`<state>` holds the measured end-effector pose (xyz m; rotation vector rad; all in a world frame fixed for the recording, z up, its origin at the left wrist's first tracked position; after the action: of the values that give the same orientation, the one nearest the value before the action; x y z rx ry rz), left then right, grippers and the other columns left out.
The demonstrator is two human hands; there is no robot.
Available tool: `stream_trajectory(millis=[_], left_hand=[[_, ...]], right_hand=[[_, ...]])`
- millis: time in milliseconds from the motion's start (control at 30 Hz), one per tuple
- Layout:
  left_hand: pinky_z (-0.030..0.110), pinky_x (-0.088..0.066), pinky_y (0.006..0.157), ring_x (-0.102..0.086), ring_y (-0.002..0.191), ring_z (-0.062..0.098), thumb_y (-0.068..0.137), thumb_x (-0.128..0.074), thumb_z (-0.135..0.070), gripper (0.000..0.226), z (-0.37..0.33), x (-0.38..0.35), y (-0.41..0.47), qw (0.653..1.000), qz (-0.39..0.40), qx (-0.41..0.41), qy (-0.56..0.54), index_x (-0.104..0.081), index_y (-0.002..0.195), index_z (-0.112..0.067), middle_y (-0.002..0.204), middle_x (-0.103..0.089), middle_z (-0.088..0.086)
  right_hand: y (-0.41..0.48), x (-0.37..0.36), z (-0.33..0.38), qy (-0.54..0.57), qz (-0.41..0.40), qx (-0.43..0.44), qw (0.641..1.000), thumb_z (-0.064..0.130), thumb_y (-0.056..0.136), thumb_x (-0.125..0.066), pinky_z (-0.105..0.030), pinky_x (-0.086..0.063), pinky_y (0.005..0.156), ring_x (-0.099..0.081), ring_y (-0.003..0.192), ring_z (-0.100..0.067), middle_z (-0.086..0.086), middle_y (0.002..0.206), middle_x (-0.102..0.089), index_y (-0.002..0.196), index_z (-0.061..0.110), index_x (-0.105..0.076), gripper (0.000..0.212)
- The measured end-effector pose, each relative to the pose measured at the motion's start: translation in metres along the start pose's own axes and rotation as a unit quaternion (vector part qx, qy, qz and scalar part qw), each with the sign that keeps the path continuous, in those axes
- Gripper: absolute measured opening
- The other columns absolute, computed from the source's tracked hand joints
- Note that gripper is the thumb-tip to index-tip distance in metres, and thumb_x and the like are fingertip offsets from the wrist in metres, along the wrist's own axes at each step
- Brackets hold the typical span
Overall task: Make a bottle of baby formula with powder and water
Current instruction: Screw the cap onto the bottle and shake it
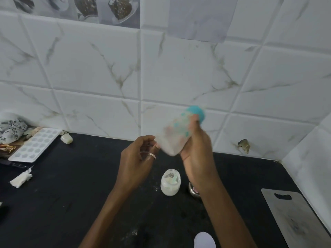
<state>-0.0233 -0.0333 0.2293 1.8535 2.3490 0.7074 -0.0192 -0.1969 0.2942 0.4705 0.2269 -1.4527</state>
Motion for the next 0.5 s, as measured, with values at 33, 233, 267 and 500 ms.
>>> stream_trajectory(millis=[33,233,267,500], left_hand=[[0.012,-0.054,0.071,-0.072,0.090,-0.002,0.082,-0.083,-0.014,0.038,-0.001,0.000,0.000,1.000,0.011,-0.008,0.003,-0.067,0.109,-0.035,0.095,-0.073,-0.027],[0.012,-0.054,0.075,-0.073,0.089,0.001,0.093,-0.075,-0.022,0.025,0.002,0.000,-0.001,1.000,-0.013,0.006,-0.002,-0.068,0.115,-0.030,0.096,-0.073,-0.022],[0.012,-0.054,0.076,-0.073,0.090,0.003,0.094,-0.073,-0.027,0.022,0.002,0.000,-0.001,1.000,-0.015,0.009,-0.008,-0.067,0.115,-0.032,0.098,-0.073,-0.022],[0.014,-0.055,0.072,-0.073,0.090,0.001,0.083,-0.082,-0.004,0.038,0.002,0.000,-0.001,1.000,0.014,-0.005,0.019,-0.070,0.116,-0.017,0.097,-0.075,-0.018]], right_hand=[[-0.007,-0.005,-0.007,-0.045,0.043,-0.009,0.998,0.066,0.083,-0.067,-0.034,-0.060,0.082,-0.074,0.104,-0.019,-0.002,0.106,-0.078,0.111,0.027,-0.073,0.049],[0.010,0.009,0.016,0.097,-0.048,0.004,0.994,0.051,0.092,-0.063,-0.039,-0.060,0.084,-0.075,0.099,-0.016,0.000,0.101,-0.079,0.104,0.024,-0.079,0.033],[0.013,0.012,0.019,0.110,-0.078,0.009,0.991,0.050,0.095,-0.058,-0.039,-0.059,0.085,-0.075,0.101,-0.014,0.002,0.102,-0.080,0.110,0.023,-0.074,0.035],[-0.010,-0.010,0.003,-0.049,0.092,0.013,0.994,0.067,0.080,-0.071,-0.037,-0.059,0.086,-0.073,0.104,-0.020,0.001,0.105,-0.077,0.107,0.032,-0.077,0.045]])
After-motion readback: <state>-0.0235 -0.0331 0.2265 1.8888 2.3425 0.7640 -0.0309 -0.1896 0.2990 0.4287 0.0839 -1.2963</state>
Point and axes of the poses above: each hand's wrist, its own y-axis towards the middle knuckle, its own x-axis out of the back of the hand, z = x × y, the point moved 4 cm from there along y, towards the middle knuckle
